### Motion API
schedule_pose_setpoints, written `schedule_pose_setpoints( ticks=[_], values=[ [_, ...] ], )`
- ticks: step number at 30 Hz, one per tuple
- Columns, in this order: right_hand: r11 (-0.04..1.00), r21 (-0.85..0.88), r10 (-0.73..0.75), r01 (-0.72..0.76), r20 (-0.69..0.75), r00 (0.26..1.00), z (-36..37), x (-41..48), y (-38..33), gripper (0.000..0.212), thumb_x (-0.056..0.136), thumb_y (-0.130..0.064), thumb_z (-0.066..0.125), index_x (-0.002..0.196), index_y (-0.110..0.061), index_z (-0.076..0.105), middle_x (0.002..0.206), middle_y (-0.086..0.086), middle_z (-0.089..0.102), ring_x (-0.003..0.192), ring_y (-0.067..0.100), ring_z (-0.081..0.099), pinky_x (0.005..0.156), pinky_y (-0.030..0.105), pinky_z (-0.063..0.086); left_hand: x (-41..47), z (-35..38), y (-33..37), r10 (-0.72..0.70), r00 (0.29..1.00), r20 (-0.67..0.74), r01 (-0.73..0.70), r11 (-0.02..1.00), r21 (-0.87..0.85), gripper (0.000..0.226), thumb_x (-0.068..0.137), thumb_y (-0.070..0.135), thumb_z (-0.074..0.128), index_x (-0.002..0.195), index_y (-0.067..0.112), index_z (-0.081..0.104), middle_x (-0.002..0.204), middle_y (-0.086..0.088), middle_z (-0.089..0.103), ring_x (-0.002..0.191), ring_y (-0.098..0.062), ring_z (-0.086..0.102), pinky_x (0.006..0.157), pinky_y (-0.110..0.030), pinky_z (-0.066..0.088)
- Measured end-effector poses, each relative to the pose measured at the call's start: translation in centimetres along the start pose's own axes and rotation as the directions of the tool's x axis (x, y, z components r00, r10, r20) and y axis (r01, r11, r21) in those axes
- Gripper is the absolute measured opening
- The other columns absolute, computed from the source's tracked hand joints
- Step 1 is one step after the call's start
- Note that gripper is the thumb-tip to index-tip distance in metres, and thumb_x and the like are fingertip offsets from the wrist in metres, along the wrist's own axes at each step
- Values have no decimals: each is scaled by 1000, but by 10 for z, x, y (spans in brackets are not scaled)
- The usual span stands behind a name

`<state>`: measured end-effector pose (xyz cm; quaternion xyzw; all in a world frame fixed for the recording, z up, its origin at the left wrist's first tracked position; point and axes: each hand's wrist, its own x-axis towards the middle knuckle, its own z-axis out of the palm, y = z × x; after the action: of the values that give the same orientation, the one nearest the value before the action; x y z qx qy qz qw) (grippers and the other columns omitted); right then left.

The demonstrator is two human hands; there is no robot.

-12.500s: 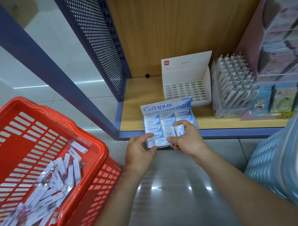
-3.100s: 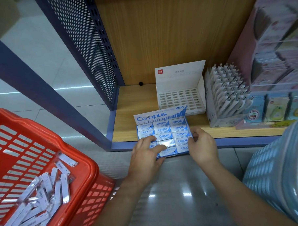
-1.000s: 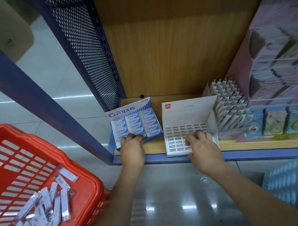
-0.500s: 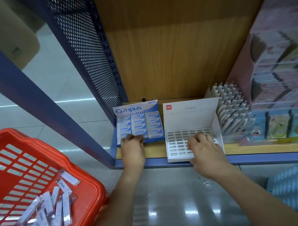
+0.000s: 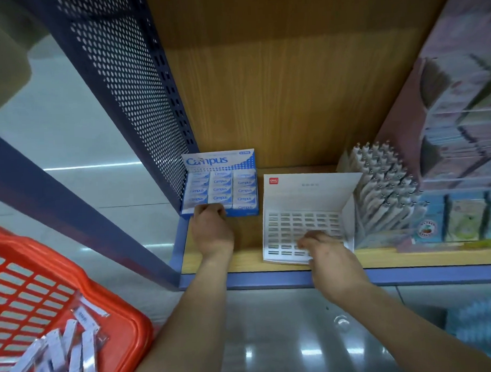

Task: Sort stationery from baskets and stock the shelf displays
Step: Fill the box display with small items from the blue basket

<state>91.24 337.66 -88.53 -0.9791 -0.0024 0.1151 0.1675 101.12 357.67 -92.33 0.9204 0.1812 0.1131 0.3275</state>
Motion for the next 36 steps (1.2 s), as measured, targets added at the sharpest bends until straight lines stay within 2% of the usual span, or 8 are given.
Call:
schedule_pose_setpoints(
  ticks=[7,12,16,22,27,30,33,36],
  values=[
    [1000,-14,-13,15,80,997,0,0,8,61,93,-6,49,144,-38,40,156,-18,28,149,13,13,116,39,20,-9,-5,7,-48,992,114,61,992,-111,35,92,15,57,126,21,60,129,-4,59,112,-23,59,93,-33,50],
    [1000,-11,-15,17,125,992,3,2,2,65,92,-6,48,143,-45,36,157,-19,24,148,12,11,112,47,17,-61,-16,9,191,935,299,-79,934,-350,13,86,21,69,98,26,73,103,7,63,87,-9,63,77,-8,45],
    [996,-22,-78,83,175,981,-3,1,7,63,95,-9,44,146,-43,31,159,-16,19,148,9,10,113,43,19,-88,-14,-7,274,867,416,-174,949,-263,21,74,30,83,93,25,76,98,7,56,76,4,57,80,-12,47],
    [932,-258,-171,253,300,938,-26,-14,17,73,94,-10,47,152,-37,12,163,-5,-1,150,17,0,116,46,20,-96,-19,0,296,825,481,-337,942,-2,11,89,22,67,93,15,75,100,2,59,85,-15,61,73,-18,39],
    [691,-525,-340,497,371,864,-74,-65,39,45,97,-29,42,141,-27,38,141,8,40,131,26,36,97,44,31,-108,-34,23,343,822,455,-362,931,-49,11,89,18,63,95,19,72,93,7,60,86,-15,60,68,-19,36],
    [658,-574,-378,487,308,873,-114,-105,57,37,91,-48,42,115,-26,60,107,3,58,107,24,53,86,44,38,-131,-47,68,409,727,551,-372,910,-185,13,90,18,62,95,22,73,92,10,69,86,-10,62,75,-22,45],
    [744,-616,-208,257,152,966,-140,-133,68,41,84,-55,41,101,-29,68,105,2,63,107,25,58,84,50,43,-165,-58,118,473,567,674,-339,880,-332,15,93,21,60,92,24,74,90,8,73,85,-9,65,82,-26,50],
    [813,-582,56,-19,47,997,-156,-156,81,43,82,-50,53,121,-31,58,138,7,46,136,27,35,98,59,33,-205,-62,155,511,364,779,-256,859,-444,14,94,24,58,87,28,71,84,3,73,77,-11,68,76,-29,54]
  ],
)
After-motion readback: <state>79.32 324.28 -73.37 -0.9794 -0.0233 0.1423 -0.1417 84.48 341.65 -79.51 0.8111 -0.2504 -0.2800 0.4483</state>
